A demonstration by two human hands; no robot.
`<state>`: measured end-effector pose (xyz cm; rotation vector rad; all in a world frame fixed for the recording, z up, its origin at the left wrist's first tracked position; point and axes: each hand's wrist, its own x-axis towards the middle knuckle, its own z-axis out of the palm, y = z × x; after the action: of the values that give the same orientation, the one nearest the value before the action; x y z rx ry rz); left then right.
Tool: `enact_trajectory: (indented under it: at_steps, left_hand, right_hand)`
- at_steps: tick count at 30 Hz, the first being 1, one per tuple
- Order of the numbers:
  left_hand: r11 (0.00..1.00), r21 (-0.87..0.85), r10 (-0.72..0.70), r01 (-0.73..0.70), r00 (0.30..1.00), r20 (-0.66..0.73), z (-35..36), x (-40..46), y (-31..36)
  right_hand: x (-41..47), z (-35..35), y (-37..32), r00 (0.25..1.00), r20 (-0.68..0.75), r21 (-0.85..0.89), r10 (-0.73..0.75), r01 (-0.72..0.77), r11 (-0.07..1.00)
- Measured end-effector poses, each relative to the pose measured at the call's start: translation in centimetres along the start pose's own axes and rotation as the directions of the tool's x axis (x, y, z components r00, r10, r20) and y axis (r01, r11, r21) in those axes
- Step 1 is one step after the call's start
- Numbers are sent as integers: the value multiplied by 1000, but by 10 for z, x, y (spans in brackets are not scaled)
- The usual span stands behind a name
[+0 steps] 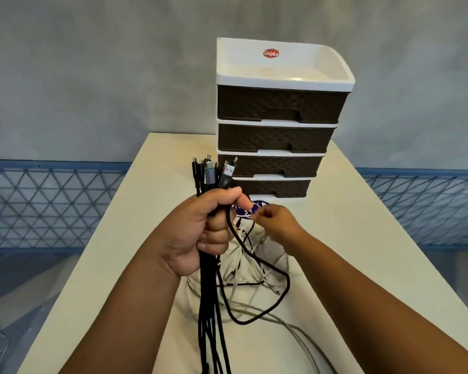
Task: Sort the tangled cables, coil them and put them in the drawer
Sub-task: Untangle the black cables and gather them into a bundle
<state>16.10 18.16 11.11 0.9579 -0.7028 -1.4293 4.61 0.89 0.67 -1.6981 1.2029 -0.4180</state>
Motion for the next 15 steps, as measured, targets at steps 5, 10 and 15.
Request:
enact_trajectory:
  at_steps: [5, 10, 15]
  left_hand:
    - [1000, -7, 2, -1, 1000, 23, -2, -2, -1]
    - [1000, 15, 8, -9, 999, 48, 10, -13, -4]
    - [993, 107, 33, -42, 997, 76, 34, -38, -9]
  right_hand:
    - [-18, -24, -27, 974, -200, 371, -102, 172, 913]
    - [-62, -58, -45, 933, -284, 588, -220, 351, 729]
    - [-113, -91, -37, 916, -265, 674, -302, 400, 621]
